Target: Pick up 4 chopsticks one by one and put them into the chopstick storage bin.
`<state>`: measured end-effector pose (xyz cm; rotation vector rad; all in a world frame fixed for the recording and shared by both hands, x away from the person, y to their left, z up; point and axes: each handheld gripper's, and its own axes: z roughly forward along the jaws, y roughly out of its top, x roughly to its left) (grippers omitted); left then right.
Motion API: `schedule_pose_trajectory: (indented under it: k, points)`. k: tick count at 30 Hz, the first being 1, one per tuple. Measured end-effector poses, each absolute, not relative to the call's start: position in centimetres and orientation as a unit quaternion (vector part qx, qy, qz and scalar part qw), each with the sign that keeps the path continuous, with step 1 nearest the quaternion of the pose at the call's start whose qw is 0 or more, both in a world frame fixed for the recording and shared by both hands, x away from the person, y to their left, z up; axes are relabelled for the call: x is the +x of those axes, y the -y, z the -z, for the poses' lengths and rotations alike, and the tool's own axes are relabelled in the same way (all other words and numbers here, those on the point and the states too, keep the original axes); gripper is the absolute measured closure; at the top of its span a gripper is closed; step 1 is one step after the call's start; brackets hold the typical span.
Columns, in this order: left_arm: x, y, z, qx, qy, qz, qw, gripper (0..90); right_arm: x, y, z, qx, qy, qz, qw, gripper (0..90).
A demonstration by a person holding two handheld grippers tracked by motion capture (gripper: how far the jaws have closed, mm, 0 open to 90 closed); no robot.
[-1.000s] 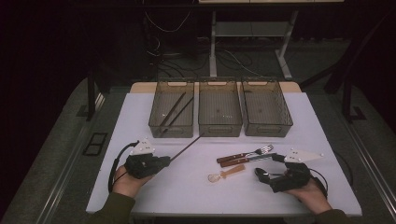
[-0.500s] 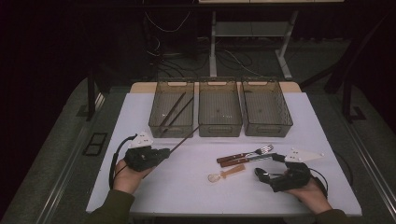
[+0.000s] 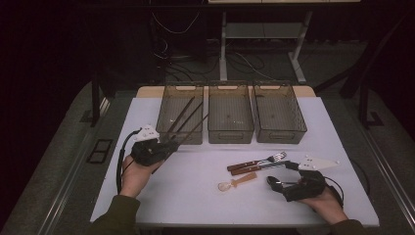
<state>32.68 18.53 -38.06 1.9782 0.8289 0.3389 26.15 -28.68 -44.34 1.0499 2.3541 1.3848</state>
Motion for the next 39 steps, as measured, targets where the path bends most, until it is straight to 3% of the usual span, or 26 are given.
schedule_pose_trajectory:
  k: [39]
  points:
    - [42.6,-17.4,35.3,0.762,-0.400,-0.179,0.476,85.0,25.9,28.7,44.2,0.356,-0.798,-0.475,0.108,1.1]
